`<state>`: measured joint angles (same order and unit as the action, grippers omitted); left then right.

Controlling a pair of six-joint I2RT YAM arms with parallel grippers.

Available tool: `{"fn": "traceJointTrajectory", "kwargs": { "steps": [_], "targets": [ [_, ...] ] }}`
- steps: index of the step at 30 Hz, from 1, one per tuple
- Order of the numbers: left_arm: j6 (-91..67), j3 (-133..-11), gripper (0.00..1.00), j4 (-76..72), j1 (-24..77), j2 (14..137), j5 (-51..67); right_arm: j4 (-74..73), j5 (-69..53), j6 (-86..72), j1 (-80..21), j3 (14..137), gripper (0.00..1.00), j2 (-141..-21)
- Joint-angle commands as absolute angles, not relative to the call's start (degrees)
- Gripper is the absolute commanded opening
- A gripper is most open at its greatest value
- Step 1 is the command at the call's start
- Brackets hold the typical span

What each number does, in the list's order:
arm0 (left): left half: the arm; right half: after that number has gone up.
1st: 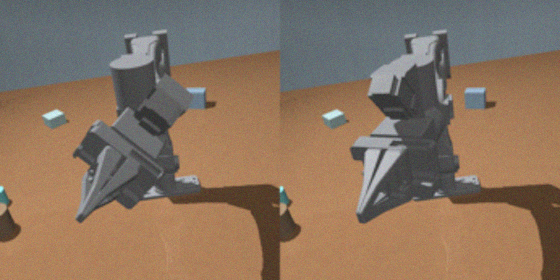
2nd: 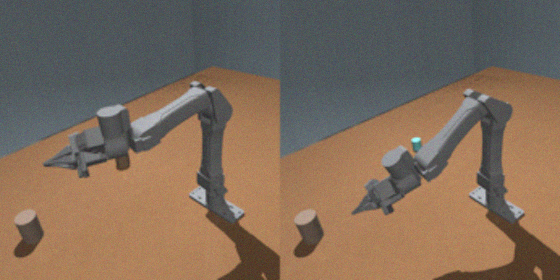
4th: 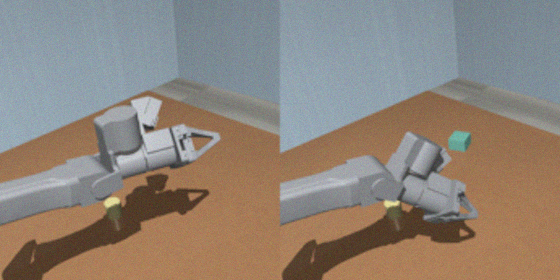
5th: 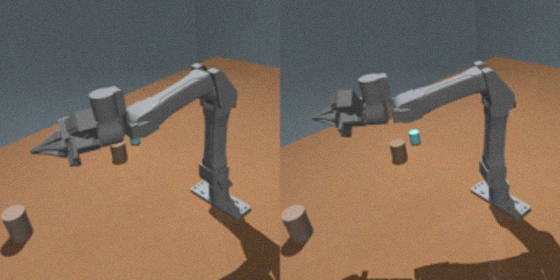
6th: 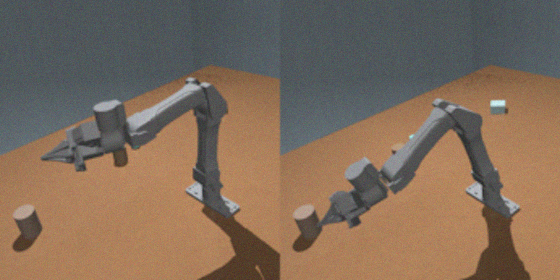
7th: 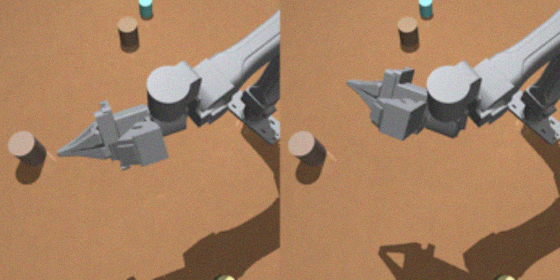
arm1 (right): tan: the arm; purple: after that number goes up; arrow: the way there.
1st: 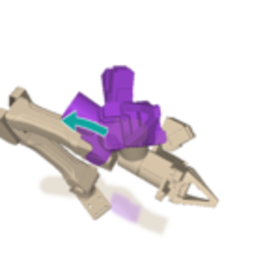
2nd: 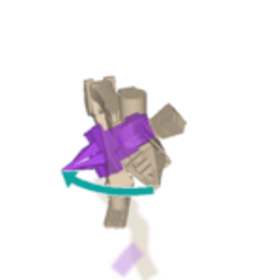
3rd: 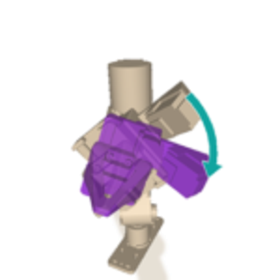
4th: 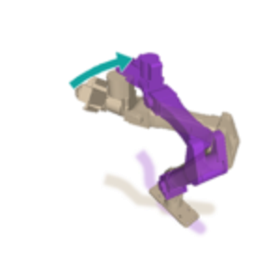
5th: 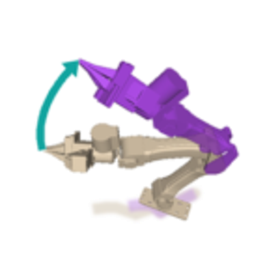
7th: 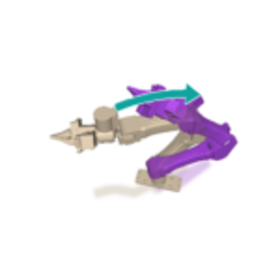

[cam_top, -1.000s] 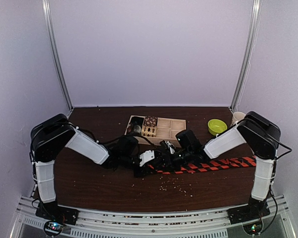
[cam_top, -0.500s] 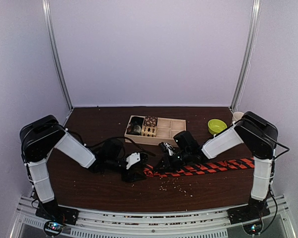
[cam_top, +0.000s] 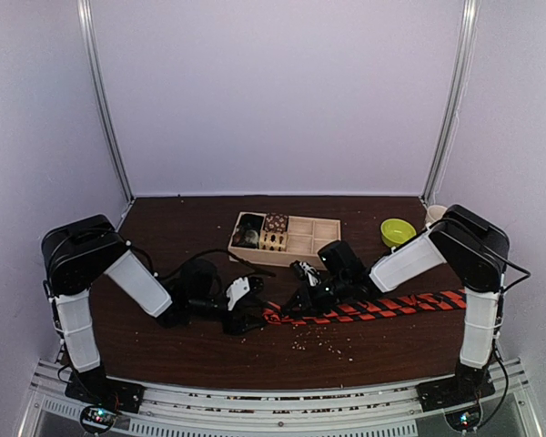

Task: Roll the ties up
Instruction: Roll the tie at the center of the board.

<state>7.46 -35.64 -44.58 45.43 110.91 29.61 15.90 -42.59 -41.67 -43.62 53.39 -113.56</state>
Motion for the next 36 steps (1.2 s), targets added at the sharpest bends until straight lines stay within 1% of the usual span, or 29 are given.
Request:
{"fn": "traceJointTrajectory", "kwargs": {
  "steps": [1, 5, 10, 13, 18, 22, 25, 28, 33, 36],
  "targets": [
    [7.11, -38.16, 0.56, -45.81, 45.53, 111.4, 32.49, 12.25, -38.63, -40.67, -43.35, 51.34, 0.0, -115.58],
    [6.91, -40.03, 0.44, -44.2, 45.97, 111.79, 35.25, 12.69, -38.63, -40.93, -43.28, 51.15, 0.0, -115.69],
    [6.95, -42.49, 0.33, -42.58, 47.45, 112.77, 36.72, 12.87, -38.67, -41.24, -43.25, 51.4, 0.0, -115.92],
    [6.57, -44.37, 0.32, -42.24, 48.87, 113.82, 36.76, 13.18, -38.67, -41.46, -43.25, 51.5, 0.0, -116.01],
    [7.11, -49.07, 0.39, -37.8, 50.01, 117.21, 34.32, 13.57, -38.78, -41.83, -43.25, 51.2, 0.0, -115.71],
    [11.27, -53.04, 0.39, -27.7, 50.02, 118.28, 31.0, 14.65, -39.02, -42.63, -43.31, 50.67, 0.0, -115.18],
    [14.73, -54.31, 0.37, -20.18, 50.01, 118.42, 28.17, 15.24, -38.94, -43.0, -43.33, 50.54, 0.0, -114.62],
    [16.37, -53.62, 0.37, -17.07, 50.01, 118.48, 26.6, 16.08, -39.07, -43.57, -43.29, 50.21, 0.0, -114.26],
    [16.56, -52.03, 0.28, -16.14, 49.95, 119.04, 24.97, 18.97, -40.13, -44.97, -43.16, 49.0, 0.0, -113.19],
    [16.83, -52.67, 0.25, -14.22, 49.94, 119.92, 24.75, 19.82, -40.5, -45.77, -42.38, 47.94, 0.05, -110.95]
  ]
}}
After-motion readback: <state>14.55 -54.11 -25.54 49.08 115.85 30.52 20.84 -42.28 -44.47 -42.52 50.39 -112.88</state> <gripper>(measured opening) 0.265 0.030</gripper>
